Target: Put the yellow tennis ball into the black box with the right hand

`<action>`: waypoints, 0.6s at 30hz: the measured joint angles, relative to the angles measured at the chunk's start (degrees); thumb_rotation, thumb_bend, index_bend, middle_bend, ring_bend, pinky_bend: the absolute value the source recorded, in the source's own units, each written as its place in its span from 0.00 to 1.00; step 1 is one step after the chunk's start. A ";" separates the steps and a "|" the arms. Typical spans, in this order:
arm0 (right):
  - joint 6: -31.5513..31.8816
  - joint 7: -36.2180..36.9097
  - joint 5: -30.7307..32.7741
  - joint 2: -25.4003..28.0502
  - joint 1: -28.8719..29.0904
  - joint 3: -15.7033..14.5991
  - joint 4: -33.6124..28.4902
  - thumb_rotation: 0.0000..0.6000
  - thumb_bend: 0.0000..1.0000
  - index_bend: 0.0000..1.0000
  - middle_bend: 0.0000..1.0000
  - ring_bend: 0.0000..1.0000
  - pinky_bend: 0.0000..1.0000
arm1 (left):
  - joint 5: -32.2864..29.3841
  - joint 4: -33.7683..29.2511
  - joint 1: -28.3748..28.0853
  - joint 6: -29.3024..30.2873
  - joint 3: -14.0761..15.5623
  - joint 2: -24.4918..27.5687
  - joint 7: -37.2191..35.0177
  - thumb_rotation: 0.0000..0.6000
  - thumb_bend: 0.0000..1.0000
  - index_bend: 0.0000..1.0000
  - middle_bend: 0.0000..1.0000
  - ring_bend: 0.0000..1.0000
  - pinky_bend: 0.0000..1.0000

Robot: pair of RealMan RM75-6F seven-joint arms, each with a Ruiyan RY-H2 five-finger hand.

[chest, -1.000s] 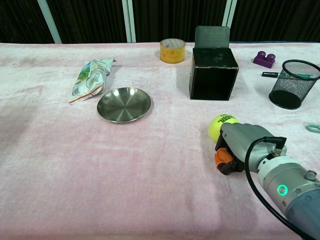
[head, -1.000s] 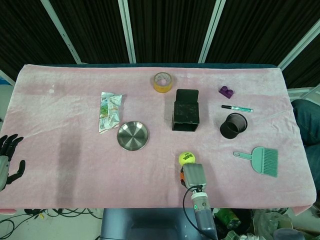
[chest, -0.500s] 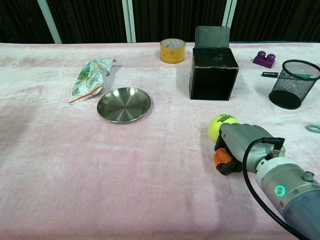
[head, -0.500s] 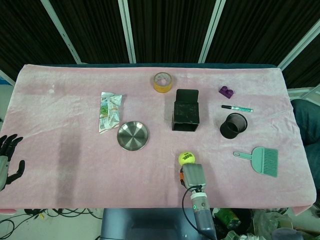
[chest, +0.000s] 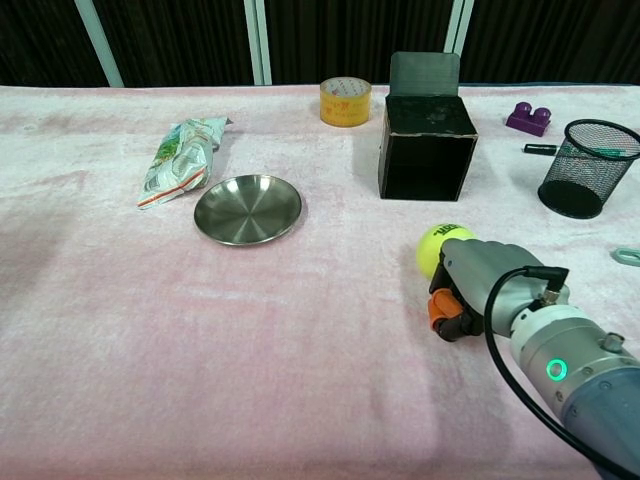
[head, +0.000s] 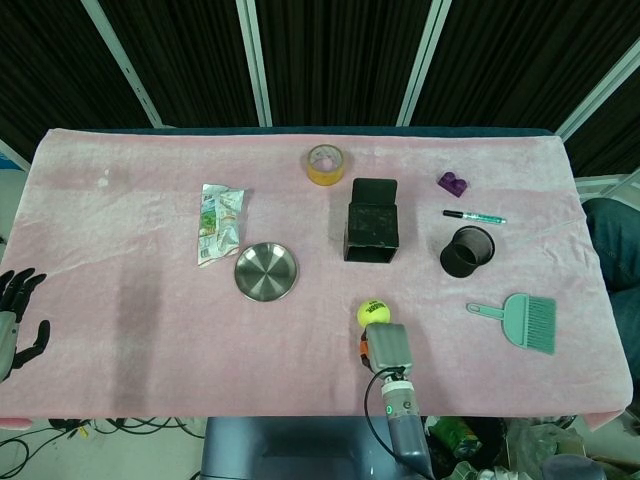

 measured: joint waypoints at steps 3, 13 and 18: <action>-0.42 -0.15 0.31 -0.24 0.58 0.80 0.54 1.00 0.72 1.00 0.96 0.98 1.00 | -0.06 0.00 0.00 -0.02 -0.02 0.01 -0.03 1.00 0.49 0.12 0.08 0.01 0.02; -3.26 -0.87 4.04 -1.91 4.05 6.08 2.94 1.00 0.72 1.00 0.96 0.98 1.00 | -0.21 0.05 -0.02 -0.05 -0.14 0.00 -0.18 1.00 0.49 0.12 0.08 0.01 0.02; -4.29 -1.41 5.20 -2.85 6.34 8.90 4.27 1.00 0.72 1.00 0.96 0.98 1.00 | -0.36 0.03 -0.03 -0.01 -0.25 0.02 -0.23 1.00 0.49 0.12 0.08 0.01 0.02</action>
